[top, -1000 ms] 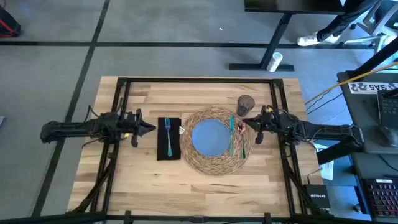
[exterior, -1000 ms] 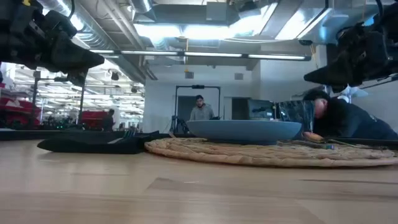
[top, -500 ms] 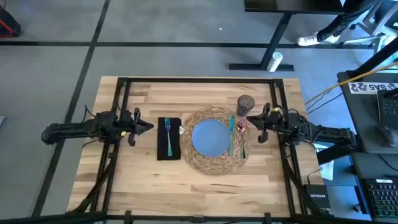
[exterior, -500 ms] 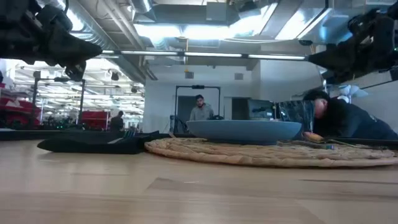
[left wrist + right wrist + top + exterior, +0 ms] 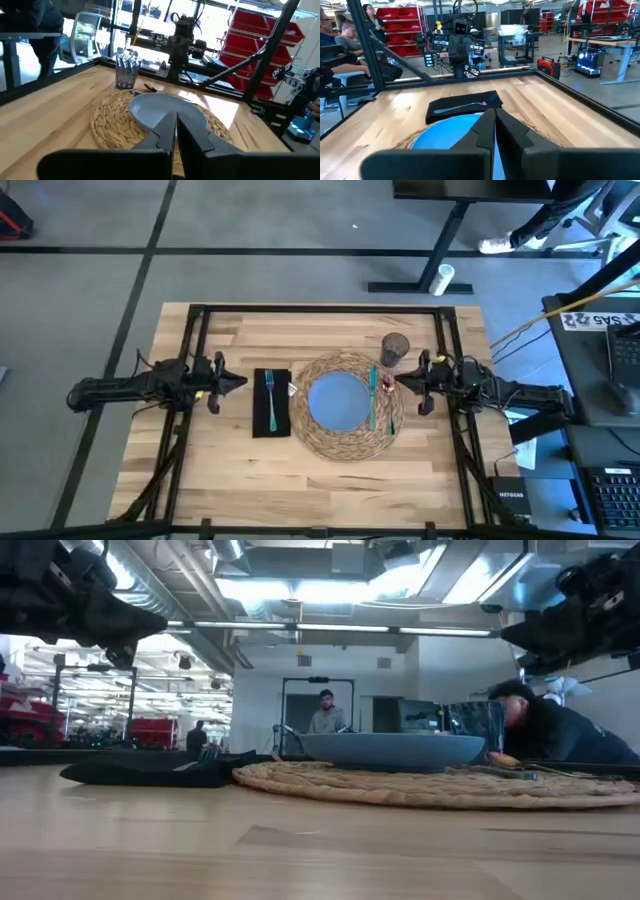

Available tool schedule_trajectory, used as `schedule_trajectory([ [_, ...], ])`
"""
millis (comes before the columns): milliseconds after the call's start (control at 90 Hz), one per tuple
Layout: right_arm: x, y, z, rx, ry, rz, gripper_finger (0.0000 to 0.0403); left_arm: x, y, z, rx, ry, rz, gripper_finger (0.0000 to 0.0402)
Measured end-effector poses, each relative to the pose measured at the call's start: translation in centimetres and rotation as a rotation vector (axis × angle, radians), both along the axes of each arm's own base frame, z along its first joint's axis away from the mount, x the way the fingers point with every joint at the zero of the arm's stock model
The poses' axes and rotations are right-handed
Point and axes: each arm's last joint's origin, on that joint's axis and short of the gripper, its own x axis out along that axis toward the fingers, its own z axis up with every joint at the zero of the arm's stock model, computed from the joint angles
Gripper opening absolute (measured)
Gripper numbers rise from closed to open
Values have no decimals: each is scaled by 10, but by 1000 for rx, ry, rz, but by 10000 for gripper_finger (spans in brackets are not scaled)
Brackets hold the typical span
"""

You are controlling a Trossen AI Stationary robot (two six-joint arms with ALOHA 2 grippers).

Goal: Set table place
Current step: Return to Home Position

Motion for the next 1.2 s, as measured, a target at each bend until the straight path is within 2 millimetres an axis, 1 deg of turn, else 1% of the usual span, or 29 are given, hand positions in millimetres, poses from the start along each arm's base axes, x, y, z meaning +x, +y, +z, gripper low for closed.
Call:
schedule_trajectory([
  [200,0,0,0,0,0,0,0,0,0,0,18,1,11,0],
  [522,0,0,0,0,-1,0,0,0,0,0,-98,-15,12,0],
  [1200,0,0,0,-1,-1,-1,0,0,0,0,-98,-15,12,0],
])
